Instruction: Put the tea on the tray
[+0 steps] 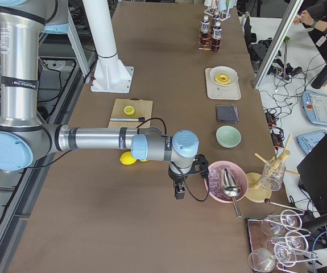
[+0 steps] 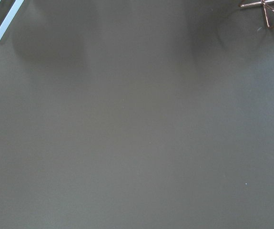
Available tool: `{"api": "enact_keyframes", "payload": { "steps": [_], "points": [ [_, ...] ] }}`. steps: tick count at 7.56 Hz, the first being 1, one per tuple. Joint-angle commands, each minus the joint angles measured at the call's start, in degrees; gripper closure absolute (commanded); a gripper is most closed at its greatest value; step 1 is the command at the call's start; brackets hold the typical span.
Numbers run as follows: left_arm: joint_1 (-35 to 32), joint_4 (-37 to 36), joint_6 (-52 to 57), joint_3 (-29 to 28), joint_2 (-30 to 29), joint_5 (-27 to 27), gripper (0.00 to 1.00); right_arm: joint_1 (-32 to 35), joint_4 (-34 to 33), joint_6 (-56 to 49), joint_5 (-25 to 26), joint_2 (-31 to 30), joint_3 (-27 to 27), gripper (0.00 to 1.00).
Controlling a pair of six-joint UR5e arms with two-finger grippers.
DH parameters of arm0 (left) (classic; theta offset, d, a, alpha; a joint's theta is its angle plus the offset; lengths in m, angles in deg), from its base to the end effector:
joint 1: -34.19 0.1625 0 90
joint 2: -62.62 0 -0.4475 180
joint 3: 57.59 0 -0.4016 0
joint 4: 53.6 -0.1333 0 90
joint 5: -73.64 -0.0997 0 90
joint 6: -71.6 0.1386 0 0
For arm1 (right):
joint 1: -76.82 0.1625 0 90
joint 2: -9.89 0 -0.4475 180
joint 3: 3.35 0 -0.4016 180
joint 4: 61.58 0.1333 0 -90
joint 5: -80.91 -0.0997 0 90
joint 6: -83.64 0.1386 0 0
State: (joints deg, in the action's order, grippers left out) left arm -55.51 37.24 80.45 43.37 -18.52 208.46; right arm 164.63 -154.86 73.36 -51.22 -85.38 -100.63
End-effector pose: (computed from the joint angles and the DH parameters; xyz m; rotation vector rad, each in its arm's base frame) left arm -0.0333 -0.4372 0.6830 0.1070 0.7773 0.1715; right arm 0.0228 -0.4589 0.6990 0.0308 -0.7362 -0.1996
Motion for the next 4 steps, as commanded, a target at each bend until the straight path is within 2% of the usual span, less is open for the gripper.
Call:
{"api": "enact_keyframes", "payload": {
  "steps": [1,4],
  "points": [
    [-0.12,0.04,0.03,0.38,0.10,0.00,0.01,0.00,0.03,0.00,0.03,0.00,-0.01,0.00],
    [-0.30,0.04,-0.06,1.43,0.01,-0.08,0.01,0.00,0.03,0.00,-0.05,0.00,-0.19,0.00]
  ]
}}
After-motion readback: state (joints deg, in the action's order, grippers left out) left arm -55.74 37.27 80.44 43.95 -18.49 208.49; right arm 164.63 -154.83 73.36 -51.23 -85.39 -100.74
